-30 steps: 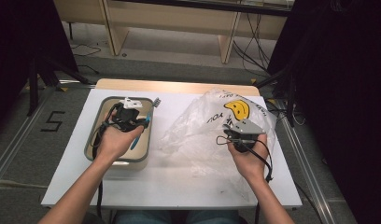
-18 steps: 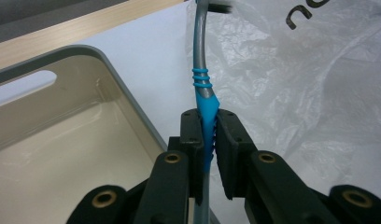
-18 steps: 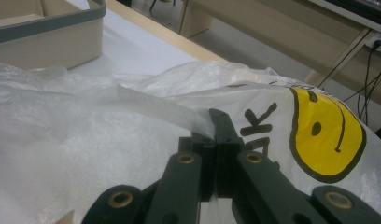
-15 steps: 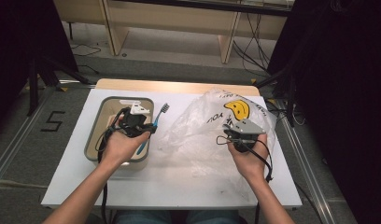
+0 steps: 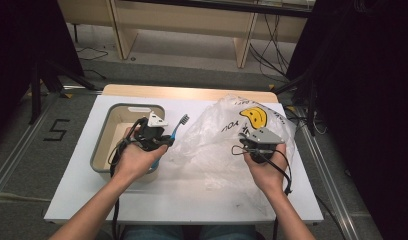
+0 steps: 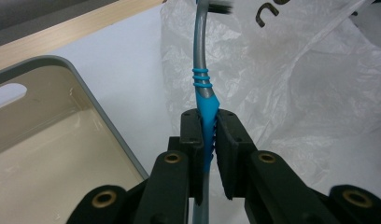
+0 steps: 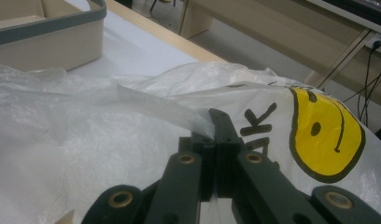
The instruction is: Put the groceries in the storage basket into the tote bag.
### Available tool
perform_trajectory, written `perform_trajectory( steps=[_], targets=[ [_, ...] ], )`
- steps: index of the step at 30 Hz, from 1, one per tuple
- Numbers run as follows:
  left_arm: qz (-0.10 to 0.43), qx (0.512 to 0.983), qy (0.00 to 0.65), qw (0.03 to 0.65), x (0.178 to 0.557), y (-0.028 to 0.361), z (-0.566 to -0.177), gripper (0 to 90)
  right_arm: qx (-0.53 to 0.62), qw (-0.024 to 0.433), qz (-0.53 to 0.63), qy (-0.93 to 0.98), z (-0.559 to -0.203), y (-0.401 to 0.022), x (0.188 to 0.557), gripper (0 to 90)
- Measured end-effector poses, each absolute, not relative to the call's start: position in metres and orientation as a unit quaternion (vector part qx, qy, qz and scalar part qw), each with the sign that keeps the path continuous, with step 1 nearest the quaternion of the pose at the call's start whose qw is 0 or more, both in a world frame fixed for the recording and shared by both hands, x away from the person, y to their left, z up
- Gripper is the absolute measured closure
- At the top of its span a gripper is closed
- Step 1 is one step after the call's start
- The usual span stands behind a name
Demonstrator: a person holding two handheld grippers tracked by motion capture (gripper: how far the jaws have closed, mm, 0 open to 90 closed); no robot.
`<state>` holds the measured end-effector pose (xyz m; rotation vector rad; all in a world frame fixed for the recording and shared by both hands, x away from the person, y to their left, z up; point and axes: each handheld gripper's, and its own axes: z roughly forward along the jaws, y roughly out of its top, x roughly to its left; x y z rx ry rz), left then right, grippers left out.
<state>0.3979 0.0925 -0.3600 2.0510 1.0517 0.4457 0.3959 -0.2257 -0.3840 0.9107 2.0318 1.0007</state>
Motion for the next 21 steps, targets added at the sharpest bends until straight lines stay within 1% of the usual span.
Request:
perform_trajectory(
  steps=[3, 10, 21],
  targets=[
    [0.184, 0.804, 0.411, 0.388, 0.399, 0.092, -0.356, 81.1, 0.350, 0.343, 0.385, 0.782, -0.384, -0.225, 0.396, 90.0],
    [0.188, 0.802, 0.406, 0.396, 0.398, 0.088, -0.350, 81.2, 0.350, 0.343, 0.384, 0.782, -0.384, -0.226, 0.396, 90.0],
    [0.183, 0.806, 0.395, 0.400, 0.394, 0.080, -0.347, 81.2, 0.349, 0.343, 0.386, 0.782, -0.384, -0.226, 0.396, 90.0]
  ],
)
